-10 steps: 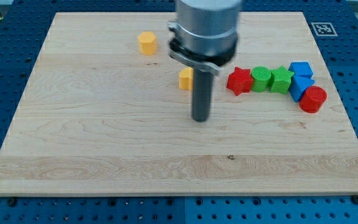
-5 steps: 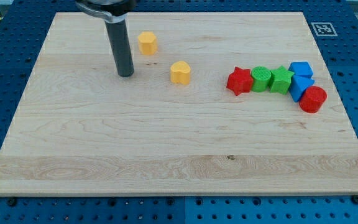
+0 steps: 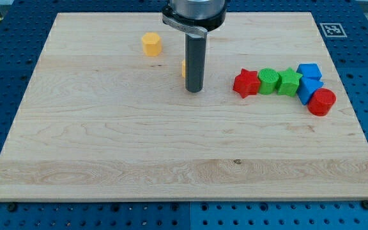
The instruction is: Push the yellow heart to the yellow hexagon
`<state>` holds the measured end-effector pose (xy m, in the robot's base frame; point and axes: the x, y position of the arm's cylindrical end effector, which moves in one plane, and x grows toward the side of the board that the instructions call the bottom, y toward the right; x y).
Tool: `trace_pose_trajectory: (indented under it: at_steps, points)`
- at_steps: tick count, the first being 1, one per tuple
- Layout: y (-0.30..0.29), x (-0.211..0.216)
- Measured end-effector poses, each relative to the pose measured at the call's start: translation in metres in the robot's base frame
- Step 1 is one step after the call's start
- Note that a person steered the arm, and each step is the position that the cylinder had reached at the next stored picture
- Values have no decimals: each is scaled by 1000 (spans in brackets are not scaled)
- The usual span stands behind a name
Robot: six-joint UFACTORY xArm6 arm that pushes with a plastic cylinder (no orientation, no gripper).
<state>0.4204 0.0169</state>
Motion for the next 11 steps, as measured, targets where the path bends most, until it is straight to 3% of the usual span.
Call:
trace_pose_trajectory:
  at_steps: [2, 3, 5, 6, 8, 9, 11]
  points:
    - [52, -45]
    - [35, -46]
    - [-64, -39]
    - [-32, -34]
    - [-76, -10]
    - [-108, -19]
    - [-108, -75]
